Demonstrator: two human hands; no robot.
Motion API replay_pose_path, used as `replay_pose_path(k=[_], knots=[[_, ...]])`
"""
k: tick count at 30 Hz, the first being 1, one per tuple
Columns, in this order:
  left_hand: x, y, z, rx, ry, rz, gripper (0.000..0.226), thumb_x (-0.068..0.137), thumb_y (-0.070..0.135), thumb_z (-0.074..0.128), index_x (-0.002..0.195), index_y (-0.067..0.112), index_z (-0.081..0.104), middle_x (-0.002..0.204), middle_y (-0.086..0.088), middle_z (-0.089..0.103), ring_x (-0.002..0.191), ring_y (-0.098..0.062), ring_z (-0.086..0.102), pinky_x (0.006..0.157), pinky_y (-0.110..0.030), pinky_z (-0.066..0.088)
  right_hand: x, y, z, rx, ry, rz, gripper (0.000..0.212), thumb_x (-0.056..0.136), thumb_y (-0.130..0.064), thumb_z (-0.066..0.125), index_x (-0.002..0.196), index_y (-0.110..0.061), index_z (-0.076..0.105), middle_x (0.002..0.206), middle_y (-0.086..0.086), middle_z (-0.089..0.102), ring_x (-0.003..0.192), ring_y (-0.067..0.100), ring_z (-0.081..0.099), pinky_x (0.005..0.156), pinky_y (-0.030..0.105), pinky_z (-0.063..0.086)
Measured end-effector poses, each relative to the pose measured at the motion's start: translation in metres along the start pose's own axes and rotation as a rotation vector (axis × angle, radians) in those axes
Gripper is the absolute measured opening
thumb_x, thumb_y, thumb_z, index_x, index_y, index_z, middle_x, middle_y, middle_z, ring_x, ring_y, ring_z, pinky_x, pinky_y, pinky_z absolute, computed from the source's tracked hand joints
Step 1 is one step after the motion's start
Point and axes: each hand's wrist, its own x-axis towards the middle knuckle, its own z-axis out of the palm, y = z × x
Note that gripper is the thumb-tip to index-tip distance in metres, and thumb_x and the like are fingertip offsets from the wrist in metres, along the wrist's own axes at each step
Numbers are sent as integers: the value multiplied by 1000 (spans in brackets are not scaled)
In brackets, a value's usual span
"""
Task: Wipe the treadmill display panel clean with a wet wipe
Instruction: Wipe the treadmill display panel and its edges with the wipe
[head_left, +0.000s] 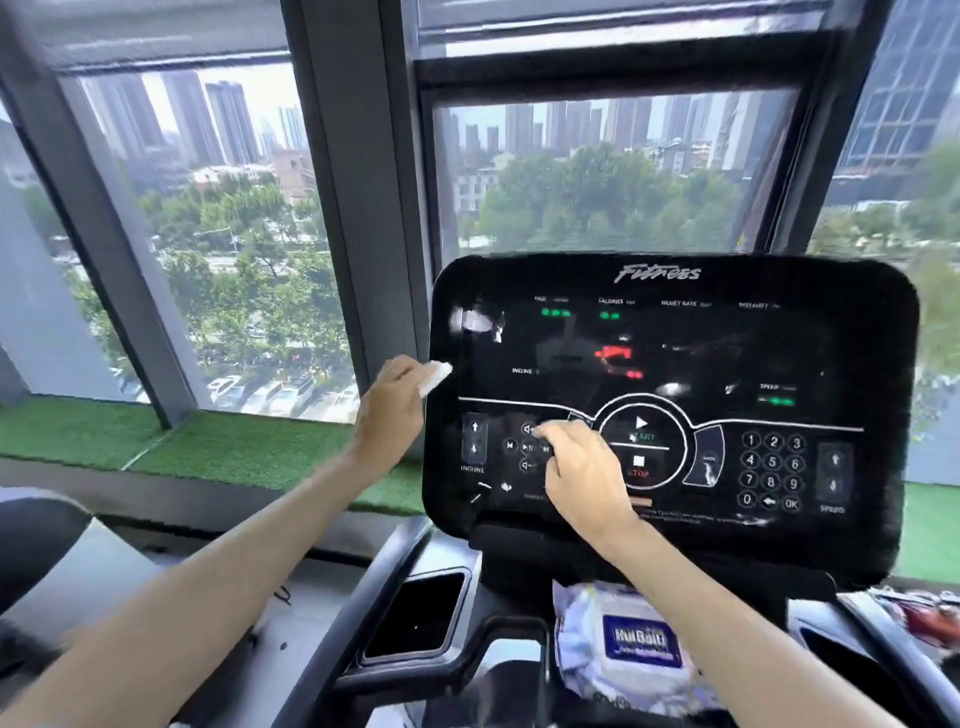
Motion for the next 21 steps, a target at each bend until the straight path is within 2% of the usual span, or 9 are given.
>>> replay_pose_path(k=[4, 6, 8, 9, 13, 14, 17, 18, 21], knots=[[41, 39, 19, -80, 168, -40, 46, 84, -12, 46, 123, 10, 59, 93, 3, 48, 85, -14, 50, 73, -25, 47, 32, 22, -22, -211, -13, -95, 58, 53, 11, 72, 110, 1, 66, 121, 18, 62, 112, 30, 60, 96, 38, 44], [56, 49, 30, -121, 312, -216, 45, 83, -14, 44, 119, 9, 61, 92, 2, 47, 87, -17, 50, 71, -30, 49, 37, 33, -31, -285, -38, -103, 66, 53, 9, 73, 118, 2, 61, 129, 20, 56, 121, 30, 53, 107, 38, 37], [60, 63, 47, -156, 357, -370, 45, 83, -15, 45, 118, 9, 60, 94, -2, 50, 91, -17, 49, 73, -35, 52, 40, 42, -37, -341, -79, -124, 75, 50, 5, 75, 122, 3, 58, 131, 20, 54, 124, 30, 50, 107, 39, 27], [57, 72, 57, -154, 327, -360, 50, 82, -17, 47, 121, 12, 59, 96, -1, 51, 93, -17, 48, 74, -34, 52, 41, 45, -38, -378, -107, -138, 79, 47, 3, 76, 123, 3, 57, 132, 20, 54, 124, 29, 50, 107, 40, 24], [45, 81, 79, -58, 146, -37, 70, 73, -23, 51, 130, 18, 52, 104, 1, 51, 98, -16, 47, 74, -29, 52, 43, 57, -35, -405, -188, -170, 83, 43, -5, 81, 122, 4, 58, 130, 20, 55, 121, 29, 53, 108, 41, 34], [50, 72, 78, -56, 158, -62, 69, 74, -23, 51, 130, 17, 52, 106, 0, 50, 100, -17, 48, 78, -30, 52, 43, 58, -34, -413, -201, -179, 83, 41, -6, 82, 121, 4, 59, 128, 21, 56, 120, 30, 54, 106, 42, 38], [68, 66, 72, -117, 318, -435, 63, 79, -22, 47, 133, 11, 49, 106, -7, 49, 101, -22, 48, 89, -33, 48, 45, 57, -33, -446, -222, -200, 85, 39, -10, 85, 118, 6, 60, 125, 23, 58, 117, 32, 56, 100, 45, 40], [69, 76, 73, -106, 301, -427, 63, 79, -21, 47, 134, 10, 48, 107, -7, 49, 103, -22, 46, 90, -30, 46, 44, 57, -33, -457, -233, -206, 85, 41, -11, 85, 120, 6, 58, 126, 23, 57, 118, 32, 55, 101, 45, 38], [59, 89, 86, -82, 172, -31, 63, 79, -22, 49, 133, 10, 50, 112, -1, 50, 109, -11, 43, 99, -15, 36, 41, 62, -32, -512, -239, -235, 83, 54, -14, 80, 128, 5, 49, 136, 23, 48, 127, 32, 47, 109, 44, 29]])
